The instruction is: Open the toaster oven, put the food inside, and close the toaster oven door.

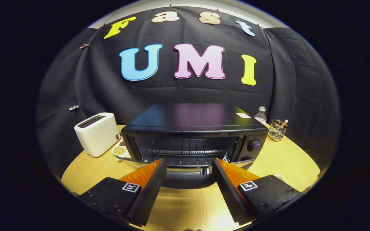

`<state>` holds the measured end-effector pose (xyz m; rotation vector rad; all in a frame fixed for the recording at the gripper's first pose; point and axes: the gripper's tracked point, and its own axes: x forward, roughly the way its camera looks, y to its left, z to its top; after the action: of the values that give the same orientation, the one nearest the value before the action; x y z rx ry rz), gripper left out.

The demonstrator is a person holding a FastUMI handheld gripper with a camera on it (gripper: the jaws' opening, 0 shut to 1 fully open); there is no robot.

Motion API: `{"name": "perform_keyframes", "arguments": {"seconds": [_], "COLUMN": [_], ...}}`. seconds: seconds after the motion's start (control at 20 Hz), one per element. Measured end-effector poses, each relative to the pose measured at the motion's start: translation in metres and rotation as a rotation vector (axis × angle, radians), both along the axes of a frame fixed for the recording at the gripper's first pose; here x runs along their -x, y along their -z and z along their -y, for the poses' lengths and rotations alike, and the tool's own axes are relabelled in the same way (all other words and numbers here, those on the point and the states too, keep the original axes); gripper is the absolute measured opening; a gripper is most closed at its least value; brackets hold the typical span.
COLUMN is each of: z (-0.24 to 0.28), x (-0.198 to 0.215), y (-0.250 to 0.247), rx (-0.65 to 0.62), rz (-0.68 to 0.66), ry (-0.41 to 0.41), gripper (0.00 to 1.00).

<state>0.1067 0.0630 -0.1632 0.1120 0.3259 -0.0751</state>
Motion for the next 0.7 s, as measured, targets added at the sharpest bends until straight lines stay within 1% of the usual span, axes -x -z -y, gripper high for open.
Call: {"name": "perform_keyframes", "arguments": {"seconds": [0.25,0.4,0.6,0.7], "z": [-0.004,-0.008,-0.013,-0.004], "x": [0.026,0.044,0.067,0.072], "y": [0.021,0.042,0.085,0.096], "rx": [0.005,0.004,-0.007,-0.009], "rz": [-0.039,-0.092,-0.188,-0.219], "ry": [-0.031,-0.051,-0.083,-0.081], "gripper": [0.96,0.96,0.97,0.97]}}
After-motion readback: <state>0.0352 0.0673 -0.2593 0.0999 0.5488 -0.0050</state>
